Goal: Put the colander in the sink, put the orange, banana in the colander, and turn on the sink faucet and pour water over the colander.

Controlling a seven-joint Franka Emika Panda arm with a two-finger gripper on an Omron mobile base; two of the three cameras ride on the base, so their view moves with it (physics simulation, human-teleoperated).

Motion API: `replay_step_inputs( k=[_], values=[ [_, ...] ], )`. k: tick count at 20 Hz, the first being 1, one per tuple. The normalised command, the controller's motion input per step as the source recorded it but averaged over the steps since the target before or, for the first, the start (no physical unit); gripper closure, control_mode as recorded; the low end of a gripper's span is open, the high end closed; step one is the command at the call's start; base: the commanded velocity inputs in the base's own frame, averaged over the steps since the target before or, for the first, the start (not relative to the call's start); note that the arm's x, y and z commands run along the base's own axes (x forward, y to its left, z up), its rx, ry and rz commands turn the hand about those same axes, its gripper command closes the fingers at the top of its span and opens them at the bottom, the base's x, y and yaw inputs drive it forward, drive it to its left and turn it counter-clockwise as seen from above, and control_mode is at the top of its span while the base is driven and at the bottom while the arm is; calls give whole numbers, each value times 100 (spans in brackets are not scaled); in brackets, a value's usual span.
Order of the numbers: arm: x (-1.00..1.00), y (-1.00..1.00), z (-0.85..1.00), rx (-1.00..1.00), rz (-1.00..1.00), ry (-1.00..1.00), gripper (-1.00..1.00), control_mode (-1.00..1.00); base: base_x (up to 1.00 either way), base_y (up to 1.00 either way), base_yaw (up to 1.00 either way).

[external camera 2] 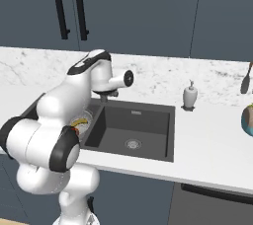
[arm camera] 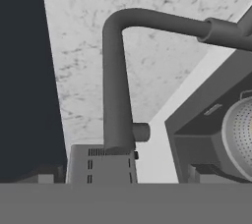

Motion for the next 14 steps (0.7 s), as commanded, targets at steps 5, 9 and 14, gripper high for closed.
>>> replay_step_inputs(
  k=[5, 9, 14],
  values=[
    [42, 0, -1, 6, 0, 0, -100, -100, 0, 0, 0],
    [13, 0, 0, 4, 0, -1, -100, -100, 0, 0, 0],
    [-2, 23, 0, 0, 0, -8, -100, -100, 0, 0, 0]
  ],
)
